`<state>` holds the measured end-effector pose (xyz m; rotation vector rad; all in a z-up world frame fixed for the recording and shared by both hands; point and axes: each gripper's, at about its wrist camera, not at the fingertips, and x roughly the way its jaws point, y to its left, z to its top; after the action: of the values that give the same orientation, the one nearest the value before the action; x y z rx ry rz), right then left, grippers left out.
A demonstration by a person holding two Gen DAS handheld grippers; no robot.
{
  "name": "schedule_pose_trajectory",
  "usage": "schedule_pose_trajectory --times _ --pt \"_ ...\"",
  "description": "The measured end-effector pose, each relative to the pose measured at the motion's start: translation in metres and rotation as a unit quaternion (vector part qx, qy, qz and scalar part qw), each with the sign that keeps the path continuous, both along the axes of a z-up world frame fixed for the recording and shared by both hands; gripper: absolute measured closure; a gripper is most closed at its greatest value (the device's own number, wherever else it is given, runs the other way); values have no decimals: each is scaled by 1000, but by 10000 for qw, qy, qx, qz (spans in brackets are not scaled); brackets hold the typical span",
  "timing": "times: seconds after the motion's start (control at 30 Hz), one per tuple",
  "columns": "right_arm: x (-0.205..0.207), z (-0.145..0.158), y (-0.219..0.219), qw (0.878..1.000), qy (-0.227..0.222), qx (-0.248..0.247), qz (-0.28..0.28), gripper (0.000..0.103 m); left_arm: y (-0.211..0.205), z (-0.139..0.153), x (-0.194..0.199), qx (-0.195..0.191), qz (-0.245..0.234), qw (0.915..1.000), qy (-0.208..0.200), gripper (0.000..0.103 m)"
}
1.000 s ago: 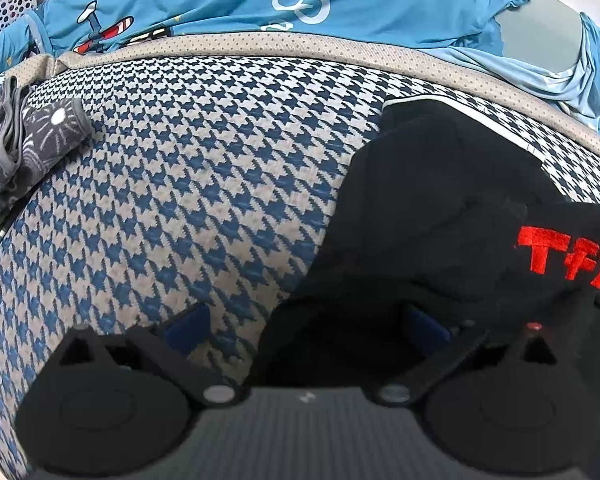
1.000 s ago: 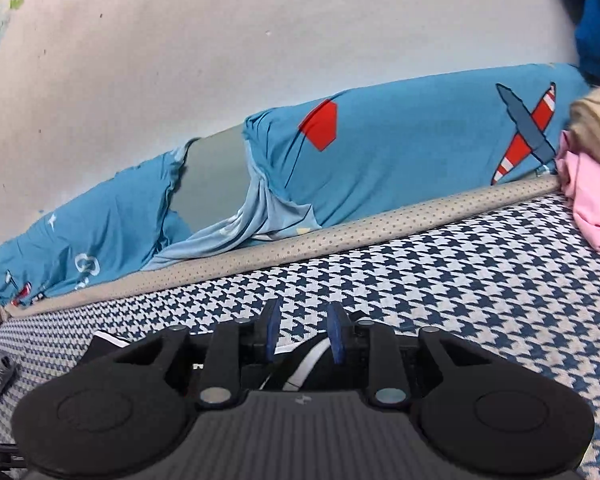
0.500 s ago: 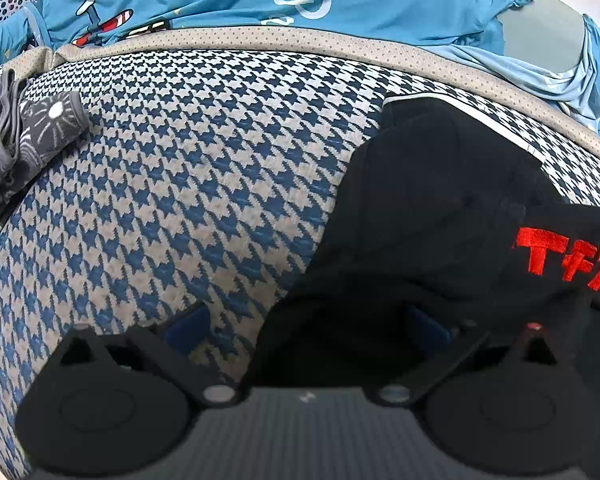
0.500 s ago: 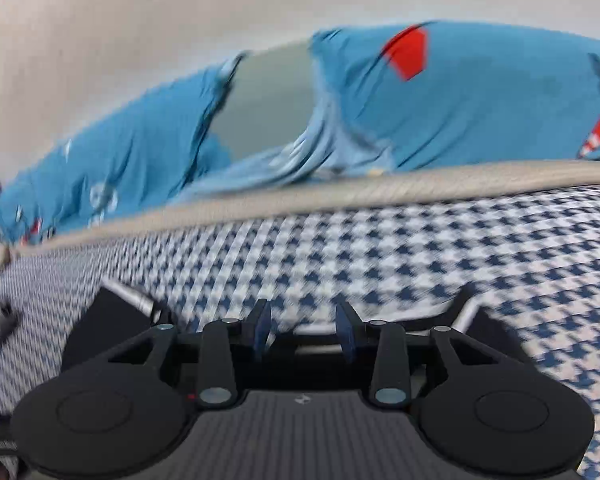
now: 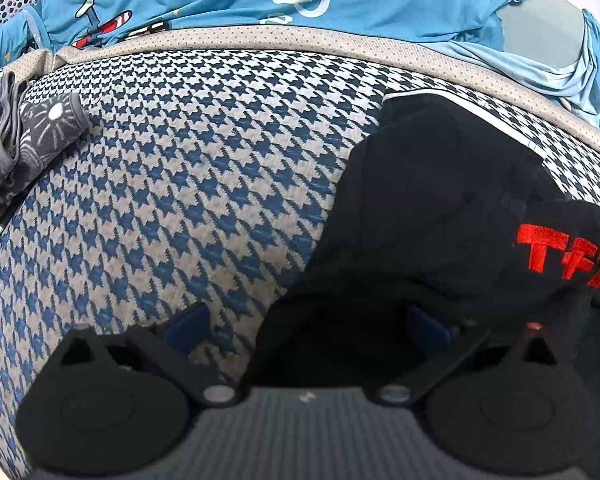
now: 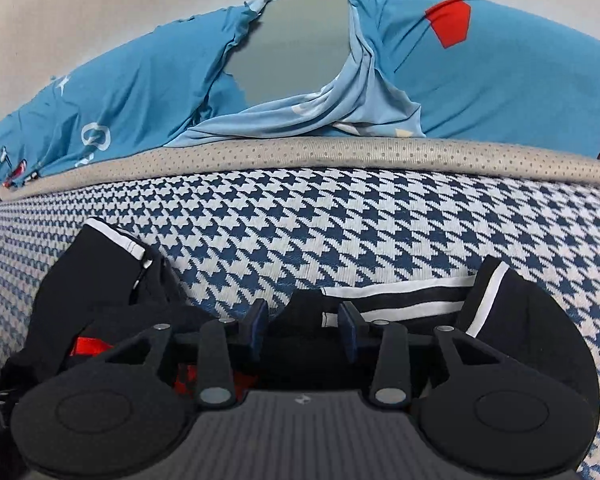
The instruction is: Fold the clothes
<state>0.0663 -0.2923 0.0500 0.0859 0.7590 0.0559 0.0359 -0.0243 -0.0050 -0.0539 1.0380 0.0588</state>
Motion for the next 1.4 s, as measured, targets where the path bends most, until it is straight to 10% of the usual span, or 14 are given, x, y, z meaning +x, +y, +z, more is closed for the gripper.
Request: schedule_pose_trajectory --times 0.47,0.97,1.4 --pt "8 -4 7 9986 -62 -459 -253 85 0 1 0 -3 11 10000 7 0" --pt "28 39 -19 9886 -1261 612 -548 88 3 5 3 -85 120 9999 -38 0" --pt "59 26 -38 9813 -1253 978 -1081 88 9 5 11 -30 361 9993 -93 0"
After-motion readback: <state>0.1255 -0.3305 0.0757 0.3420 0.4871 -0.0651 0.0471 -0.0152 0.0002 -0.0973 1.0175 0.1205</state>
